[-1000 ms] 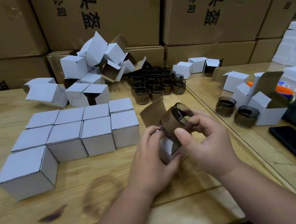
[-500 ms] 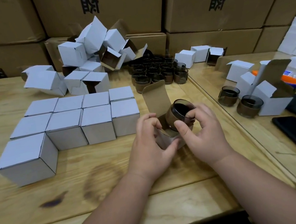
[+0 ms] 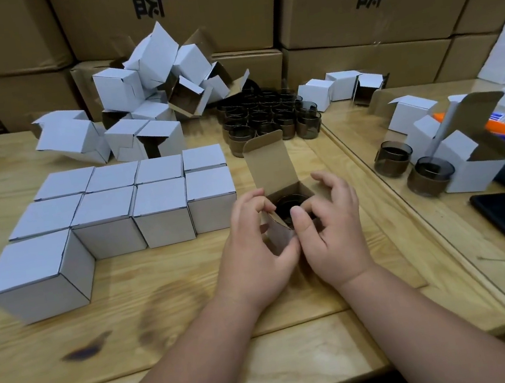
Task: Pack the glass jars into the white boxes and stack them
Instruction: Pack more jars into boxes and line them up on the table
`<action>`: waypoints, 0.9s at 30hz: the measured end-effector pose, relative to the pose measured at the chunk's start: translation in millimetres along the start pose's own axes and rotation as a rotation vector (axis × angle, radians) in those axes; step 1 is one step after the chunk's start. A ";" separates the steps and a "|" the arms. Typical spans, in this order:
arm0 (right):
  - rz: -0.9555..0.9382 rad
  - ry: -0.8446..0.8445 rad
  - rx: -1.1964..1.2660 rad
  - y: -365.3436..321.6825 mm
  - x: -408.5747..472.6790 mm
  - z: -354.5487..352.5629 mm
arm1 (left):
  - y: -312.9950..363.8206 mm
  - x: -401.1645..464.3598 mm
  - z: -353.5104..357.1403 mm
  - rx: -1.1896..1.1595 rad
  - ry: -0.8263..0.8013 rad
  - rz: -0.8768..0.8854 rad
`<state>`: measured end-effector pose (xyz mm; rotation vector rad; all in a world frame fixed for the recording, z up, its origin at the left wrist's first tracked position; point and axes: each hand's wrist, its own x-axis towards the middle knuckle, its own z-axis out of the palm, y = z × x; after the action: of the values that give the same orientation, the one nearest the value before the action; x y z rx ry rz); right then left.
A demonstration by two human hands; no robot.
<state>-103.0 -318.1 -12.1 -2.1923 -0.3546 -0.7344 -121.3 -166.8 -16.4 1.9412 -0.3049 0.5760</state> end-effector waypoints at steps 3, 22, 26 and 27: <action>0.026 0.078 0.081 -0.7 -1.8 0.5 | -0.9 -2.5 -0.5 -0.038 -0.024 -0.015; 0.417 -0.006 0.684 2.7 5.7 -10.9 | -1.6 -1.1 -6.7 -0.013 -0.244 -0.069; 0.329 0.043 0.640 1.2 3.1 -6.6 | -0.2 -0.5 -8.1 -0.019 -0.240 -0.060; 0.305 0.040 0.634 1.1 2.4 -6.6 | 0.0 -0.4 -8.2 -0.024 -0.243 -0.057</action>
<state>-103.2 -323.7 -7.8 -1.5794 -0.1886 -0.4190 -123.8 -159.3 -13.8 1.9921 -0.4063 0.2974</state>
